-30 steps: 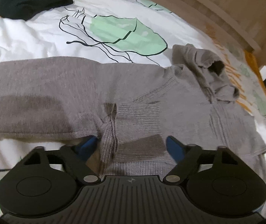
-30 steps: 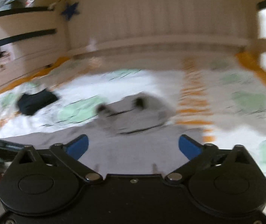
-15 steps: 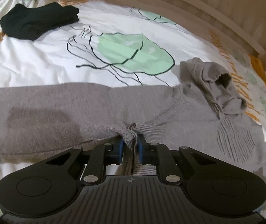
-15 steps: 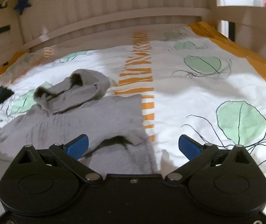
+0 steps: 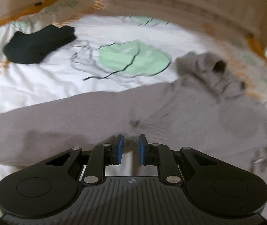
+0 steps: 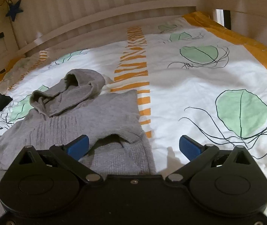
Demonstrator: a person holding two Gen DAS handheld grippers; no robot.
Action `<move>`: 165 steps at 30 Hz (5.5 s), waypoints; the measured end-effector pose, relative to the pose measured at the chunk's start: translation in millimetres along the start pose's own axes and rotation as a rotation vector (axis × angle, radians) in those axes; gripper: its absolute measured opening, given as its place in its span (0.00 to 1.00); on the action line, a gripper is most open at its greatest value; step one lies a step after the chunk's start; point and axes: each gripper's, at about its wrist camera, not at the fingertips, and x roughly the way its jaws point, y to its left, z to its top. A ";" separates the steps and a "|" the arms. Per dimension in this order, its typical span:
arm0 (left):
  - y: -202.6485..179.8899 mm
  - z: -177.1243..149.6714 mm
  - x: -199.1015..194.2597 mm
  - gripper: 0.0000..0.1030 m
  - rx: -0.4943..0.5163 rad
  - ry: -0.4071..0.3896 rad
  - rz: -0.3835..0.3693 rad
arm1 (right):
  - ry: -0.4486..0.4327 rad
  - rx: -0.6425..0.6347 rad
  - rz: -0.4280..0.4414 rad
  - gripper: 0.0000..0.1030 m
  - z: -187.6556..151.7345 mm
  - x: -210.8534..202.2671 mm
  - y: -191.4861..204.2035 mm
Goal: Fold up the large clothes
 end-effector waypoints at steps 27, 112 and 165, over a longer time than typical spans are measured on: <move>-12.7 44.2 22.7 0.03 0.096 -0.105 -0.092 | 0.006 0.037 -0.005 0.99 -2.2 -2.9 -3.5; 150.1 -32.2 -56.0 0.70 -0.392 -0.113 -0.073 | -0.029 -0.237 -0.002 0.99 -18.3 -5.3 57.3; 320.1 -66.4 3.5 0.09 -0.865 -0.187 -0.007 | 0.081 -0.482 0.527 0.31 -49.5 51.6 315.2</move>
